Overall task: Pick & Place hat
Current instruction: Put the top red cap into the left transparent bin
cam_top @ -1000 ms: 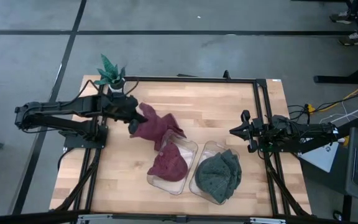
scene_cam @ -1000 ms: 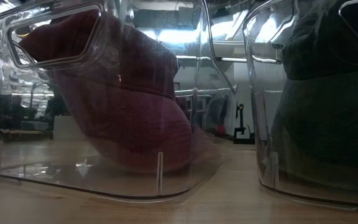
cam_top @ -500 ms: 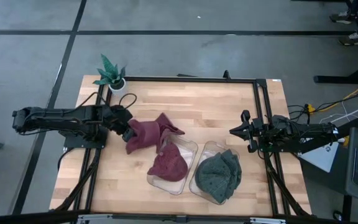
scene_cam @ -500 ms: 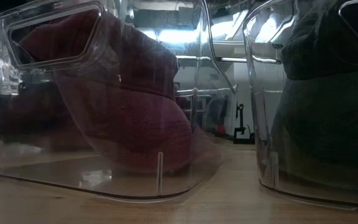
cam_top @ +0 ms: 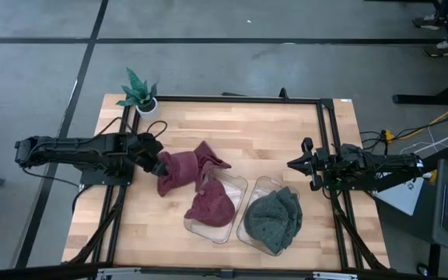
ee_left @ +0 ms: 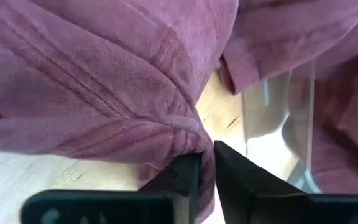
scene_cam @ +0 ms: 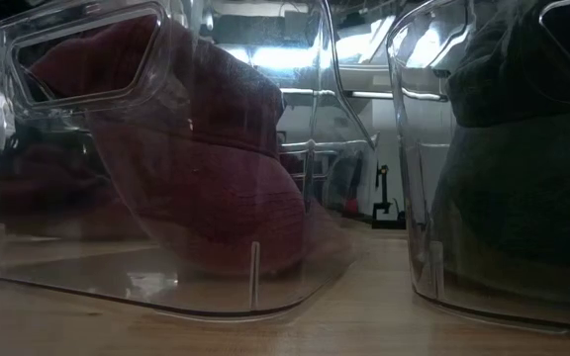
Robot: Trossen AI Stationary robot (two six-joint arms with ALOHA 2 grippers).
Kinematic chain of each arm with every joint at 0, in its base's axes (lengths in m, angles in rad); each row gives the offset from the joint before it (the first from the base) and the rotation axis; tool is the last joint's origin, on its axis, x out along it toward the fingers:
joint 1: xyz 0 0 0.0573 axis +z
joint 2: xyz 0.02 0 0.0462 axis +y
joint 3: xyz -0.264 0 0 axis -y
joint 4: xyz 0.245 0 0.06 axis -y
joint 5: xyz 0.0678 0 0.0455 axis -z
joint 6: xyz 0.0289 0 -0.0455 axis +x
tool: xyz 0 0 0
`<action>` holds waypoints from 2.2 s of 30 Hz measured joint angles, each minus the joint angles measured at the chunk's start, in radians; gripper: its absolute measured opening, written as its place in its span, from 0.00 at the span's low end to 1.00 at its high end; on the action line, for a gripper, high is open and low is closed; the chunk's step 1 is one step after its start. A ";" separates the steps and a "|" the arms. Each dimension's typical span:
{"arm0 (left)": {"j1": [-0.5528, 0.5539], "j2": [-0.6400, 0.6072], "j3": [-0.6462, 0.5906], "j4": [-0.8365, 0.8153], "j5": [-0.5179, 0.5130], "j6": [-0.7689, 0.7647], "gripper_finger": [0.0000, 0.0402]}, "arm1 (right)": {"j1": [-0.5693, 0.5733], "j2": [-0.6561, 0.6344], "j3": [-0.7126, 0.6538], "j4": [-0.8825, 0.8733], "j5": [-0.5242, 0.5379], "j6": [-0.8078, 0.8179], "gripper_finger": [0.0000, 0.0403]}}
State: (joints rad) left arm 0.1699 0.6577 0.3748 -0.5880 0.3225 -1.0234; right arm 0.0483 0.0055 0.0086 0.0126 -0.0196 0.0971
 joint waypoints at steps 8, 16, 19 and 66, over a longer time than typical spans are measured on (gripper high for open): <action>0.038 -0.065 0.000 -0.105 -0.007 -0.056 0.27 | 0.000 0.000 0.000 0.000 0.000 0.000 0.08; 0.075 -0.093 0.000 -0.200 -0.014 -0.149 0.40 | 0.000 0.000 0.000 0.000 0.000 0.000 0.08; 0.108 -0.096 0.000 -0.198 -0.014 -0.170 0.42 | 0.000 0.000 0.000 0.000 0.000 0.000 0.08; 0.171 -0.133 0.068 0.002 -0.179 0.011 0.01 | 0.000 0.000 0.000 0.000 0.000 0.000 0.08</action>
State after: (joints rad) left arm 0.3405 0.5249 0.4432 -0.5859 0.1433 -1.0125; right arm 0.0479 0.0053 0.0086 0.0126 -0.0196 0.0971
